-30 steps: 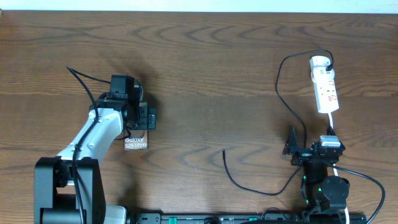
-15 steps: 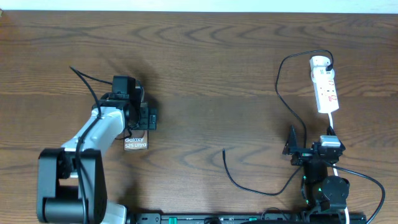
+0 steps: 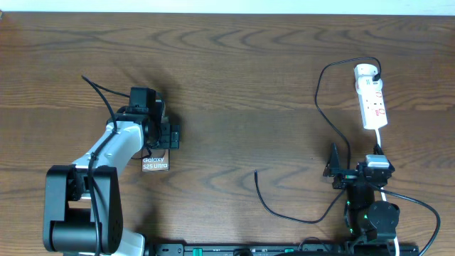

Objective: Plug charger to phone and switch on socket

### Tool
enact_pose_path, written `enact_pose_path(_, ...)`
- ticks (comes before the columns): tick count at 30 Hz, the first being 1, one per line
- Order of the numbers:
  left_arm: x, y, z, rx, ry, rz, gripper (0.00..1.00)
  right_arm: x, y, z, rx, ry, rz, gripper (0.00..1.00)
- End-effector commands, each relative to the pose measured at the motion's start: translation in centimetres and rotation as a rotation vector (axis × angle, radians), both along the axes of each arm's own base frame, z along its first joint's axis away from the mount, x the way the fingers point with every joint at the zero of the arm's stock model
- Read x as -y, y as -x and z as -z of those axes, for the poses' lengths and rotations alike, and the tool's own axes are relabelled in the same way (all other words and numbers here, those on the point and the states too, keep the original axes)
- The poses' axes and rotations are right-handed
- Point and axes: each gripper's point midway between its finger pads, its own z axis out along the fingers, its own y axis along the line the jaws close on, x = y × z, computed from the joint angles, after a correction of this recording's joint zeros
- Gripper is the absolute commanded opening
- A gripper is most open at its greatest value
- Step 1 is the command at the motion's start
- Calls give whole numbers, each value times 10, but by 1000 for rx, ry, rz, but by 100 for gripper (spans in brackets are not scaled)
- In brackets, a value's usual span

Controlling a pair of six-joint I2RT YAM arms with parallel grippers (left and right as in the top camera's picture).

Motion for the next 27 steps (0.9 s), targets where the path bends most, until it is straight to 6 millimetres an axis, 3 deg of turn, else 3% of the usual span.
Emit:
enact_pose_path(1,-3,5,3,-17,-9,-19,98,-3,0,0,2,-12,-9,99)
enact_pose_path(27,-3,13,15,-66,-13,-19,98,-3,0,0,2,-12,-9,99)
